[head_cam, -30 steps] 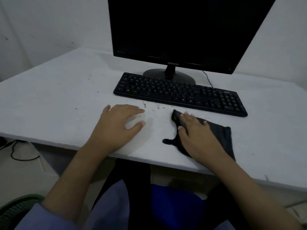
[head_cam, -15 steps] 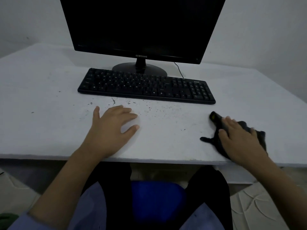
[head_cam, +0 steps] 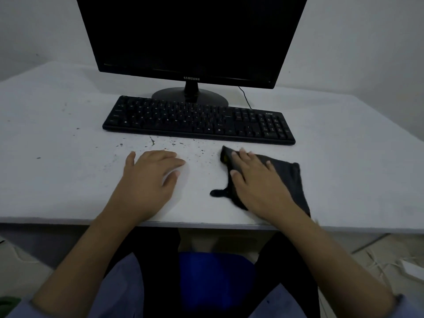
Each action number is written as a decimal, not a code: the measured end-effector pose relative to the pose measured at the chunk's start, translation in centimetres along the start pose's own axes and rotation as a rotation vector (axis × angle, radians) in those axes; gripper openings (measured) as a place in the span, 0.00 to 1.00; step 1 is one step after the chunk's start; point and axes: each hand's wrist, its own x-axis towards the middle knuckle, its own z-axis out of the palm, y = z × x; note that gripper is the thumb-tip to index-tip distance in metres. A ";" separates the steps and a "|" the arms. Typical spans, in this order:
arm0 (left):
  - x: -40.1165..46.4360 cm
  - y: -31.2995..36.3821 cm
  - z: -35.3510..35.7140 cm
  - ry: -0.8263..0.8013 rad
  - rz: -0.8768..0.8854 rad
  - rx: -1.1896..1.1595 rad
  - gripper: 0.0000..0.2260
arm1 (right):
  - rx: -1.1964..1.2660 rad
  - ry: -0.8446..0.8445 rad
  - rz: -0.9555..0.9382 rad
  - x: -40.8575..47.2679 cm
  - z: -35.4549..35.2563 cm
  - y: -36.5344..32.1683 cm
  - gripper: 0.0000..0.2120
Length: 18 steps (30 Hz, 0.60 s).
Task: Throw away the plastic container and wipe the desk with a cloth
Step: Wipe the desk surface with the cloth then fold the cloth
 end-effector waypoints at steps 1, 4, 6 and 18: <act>0.0 0.0 0.0 -0.001 -0.003 -0.017 0.15 | 0.028 -0.011 -0.043 -0.7 -0.2 0.0 0.24; 0.0 0.0 -0.1 -0.009 -0.006 -0.031 0.17 | 0.083 -0.053 -0.100 -3.1 -1.1 1.6 0.24; -0.1 0.0 -0.1 -0.013 -0.004 -0.029 0.17 | 0.056 -0.063 -0.060 -4.2 -1.7 3.0 0.26; -0.2 0.1 -0.4 -0.036 -0.008 -0.020 0.17 | -0.186 0.058 0.247 1.7 -1.4 7.0 0.31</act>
